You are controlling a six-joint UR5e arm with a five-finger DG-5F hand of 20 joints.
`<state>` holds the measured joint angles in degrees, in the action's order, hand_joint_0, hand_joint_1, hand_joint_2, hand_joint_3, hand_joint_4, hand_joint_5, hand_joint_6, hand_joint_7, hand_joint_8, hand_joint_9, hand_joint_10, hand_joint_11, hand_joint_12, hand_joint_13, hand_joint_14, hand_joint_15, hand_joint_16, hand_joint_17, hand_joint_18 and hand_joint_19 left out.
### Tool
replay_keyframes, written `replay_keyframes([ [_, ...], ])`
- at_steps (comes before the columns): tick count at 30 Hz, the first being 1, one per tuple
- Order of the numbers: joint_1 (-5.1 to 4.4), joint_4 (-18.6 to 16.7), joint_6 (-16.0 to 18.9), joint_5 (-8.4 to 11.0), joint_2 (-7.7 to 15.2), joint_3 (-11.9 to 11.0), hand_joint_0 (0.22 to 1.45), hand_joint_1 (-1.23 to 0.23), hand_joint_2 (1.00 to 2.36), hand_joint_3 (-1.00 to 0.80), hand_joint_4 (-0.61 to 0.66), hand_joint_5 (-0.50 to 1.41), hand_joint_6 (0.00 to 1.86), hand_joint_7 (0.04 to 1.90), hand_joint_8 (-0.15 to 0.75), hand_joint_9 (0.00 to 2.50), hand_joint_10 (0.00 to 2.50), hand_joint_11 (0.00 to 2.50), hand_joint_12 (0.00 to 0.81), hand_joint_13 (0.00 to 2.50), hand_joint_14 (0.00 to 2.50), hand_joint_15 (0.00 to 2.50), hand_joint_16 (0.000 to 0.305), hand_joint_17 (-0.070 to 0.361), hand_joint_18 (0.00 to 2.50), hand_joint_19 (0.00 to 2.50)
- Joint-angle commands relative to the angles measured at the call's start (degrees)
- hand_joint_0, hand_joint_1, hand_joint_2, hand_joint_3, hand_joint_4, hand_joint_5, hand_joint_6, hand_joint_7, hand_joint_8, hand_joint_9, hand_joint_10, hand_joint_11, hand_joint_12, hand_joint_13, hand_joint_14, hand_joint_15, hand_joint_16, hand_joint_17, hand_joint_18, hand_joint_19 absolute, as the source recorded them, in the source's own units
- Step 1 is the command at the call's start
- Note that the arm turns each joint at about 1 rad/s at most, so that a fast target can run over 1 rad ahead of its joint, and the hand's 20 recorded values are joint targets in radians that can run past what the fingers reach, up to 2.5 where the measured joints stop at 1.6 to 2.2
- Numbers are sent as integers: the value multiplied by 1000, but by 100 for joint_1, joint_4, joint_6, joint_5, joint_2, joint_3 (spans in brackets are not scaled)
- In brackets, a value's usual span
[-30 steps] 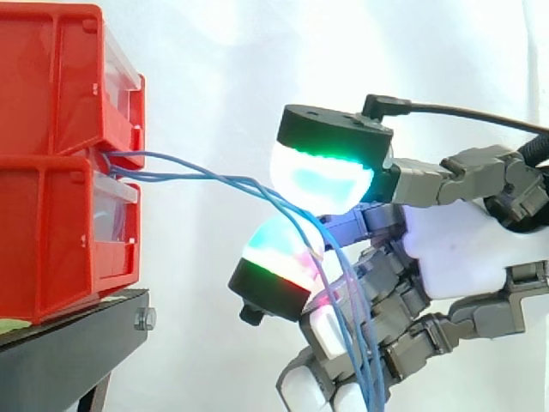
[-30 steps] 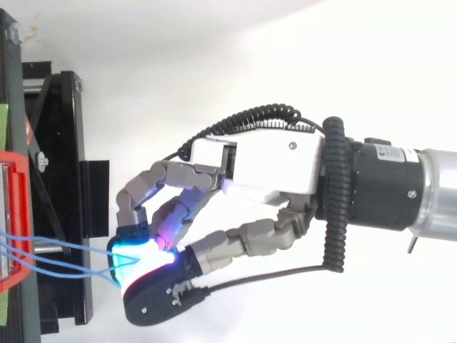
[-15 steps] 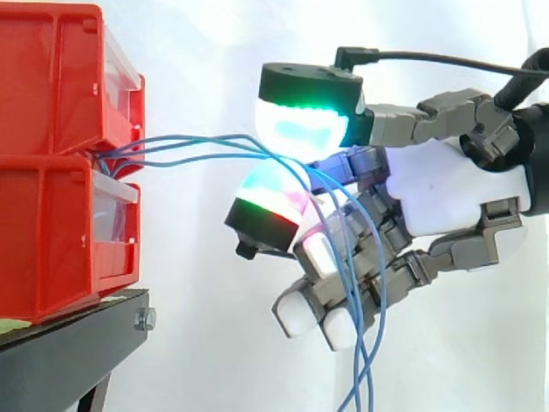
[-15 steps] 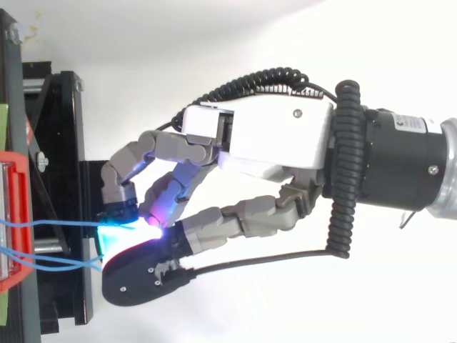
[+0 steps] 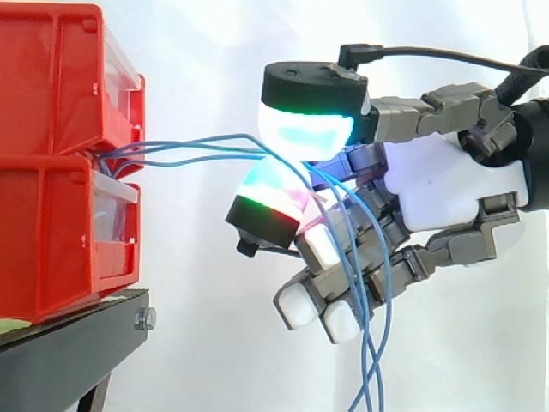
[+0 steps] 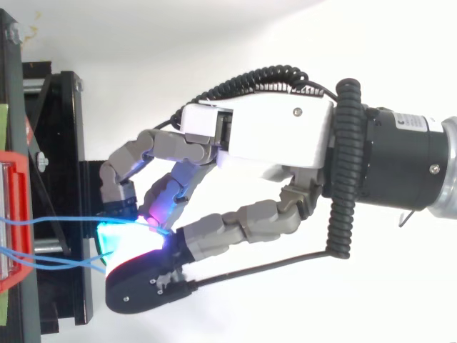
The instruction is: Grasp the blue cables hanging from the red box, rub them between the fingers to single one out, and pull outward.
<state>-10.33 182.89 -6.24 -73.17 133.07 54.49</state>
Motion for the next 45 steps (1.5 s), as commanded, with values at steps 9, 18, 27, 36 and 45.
replay_keyframes([
  [9,-31,-17,0,-4,8,0,658,-838,1000,-500,70,-120,890,1061,273,1141,21,578,341,887,26,599,43,98,742,584],
  [18,-39,9,0,-30,0,0,535,-566,1000,-500,103,-99,861,1082,309,1222,19,557,366,932,26,625,49,109,773,616],
  [27,-4,1,0,-74,0,0,473,-528,1000,-500,111,-99,846,1074,323,1267,19,567,390,984,26,631,55,123,828,629],
  [36,13,-17,-18,-109,0,0,592,-490,1019,-192,125,-141,857,954,312,1186,23,653,367,975,27,678,51,114,789,647],
  [45,22,1,-61,-109,0,0,597,-757,1016,-71,166,-166,871,922,316,1105,21,682,393,941,27,669,57,127,794,621],
])
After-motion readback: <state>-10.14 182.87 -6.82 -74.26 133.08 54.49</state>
